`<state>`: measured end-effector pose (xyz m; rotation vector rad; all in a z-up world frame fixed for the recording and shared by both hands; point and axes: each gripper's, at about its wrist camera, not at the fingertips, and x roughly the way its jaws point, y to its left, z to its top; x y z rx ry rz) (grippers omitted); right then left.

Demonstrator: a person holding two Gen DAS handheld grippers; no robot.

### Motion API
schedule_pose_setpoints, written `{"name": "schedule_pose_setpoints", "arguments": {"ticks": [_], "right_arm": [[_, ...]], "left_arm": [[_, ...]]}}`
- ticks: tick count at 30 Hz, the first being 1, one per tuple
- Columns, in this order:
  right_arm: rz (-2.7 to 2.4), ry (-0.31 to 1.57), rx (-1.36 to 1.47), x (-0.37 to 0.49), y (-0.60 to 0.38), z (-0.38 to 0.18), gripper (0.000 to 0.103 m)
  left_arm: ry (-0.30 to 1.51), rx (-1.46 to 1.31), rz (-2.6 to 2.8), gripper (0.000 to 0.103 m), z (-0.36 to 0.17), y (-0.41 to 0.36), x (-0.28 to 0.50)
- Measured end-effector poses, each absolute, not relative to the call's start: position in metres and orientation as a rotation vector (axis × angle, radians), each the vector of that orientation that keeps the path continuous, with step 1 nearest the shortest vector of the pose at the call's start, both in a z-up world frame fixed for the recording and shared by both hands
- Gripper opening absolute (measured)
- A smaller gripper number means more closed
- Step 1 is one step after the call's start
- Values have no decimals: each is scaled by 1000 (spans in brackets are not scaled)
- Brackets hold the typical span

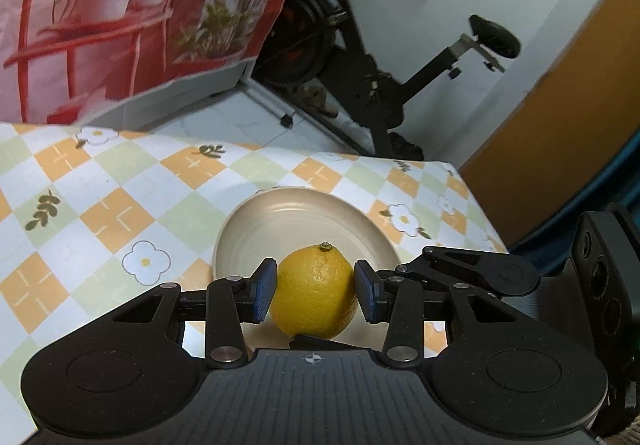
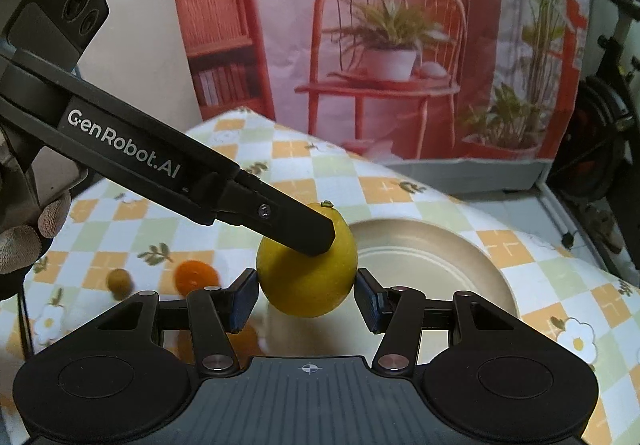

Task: Organize fruits
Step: 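Lift the lemon with the left gripper and carry it over the beige plate, then open the left gripper to drop the lemon onto the plate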

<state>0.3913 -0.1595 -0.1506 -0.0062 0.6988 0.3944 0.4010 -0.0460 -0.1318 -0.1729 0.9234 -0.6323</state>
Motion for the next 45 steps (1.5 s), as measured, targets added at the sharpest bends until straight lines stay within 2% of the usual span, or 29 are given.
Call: {"name": "schedule_pose_setpoints", "arguments": {"ticks": [10,25,28,34,45], "right_arm": [[425,762,16,433,-168,-186,49],[412,781,36,440,-164,-191,50],[401,775,25,431,-163,-184,54],[330,731,61,396,-180,-167,54],[171,609,283,293,-208,-168,54]], "left_arm": [[986,-193,-597,45,-157,-48,437],[964,-173,-506,48,-159,-48,434],[945,-155,-454,48,-154,-49,432],[911,-126,-398,46,-139,-41,416],[782,-115,-305,46,-103,-1,333]]}}
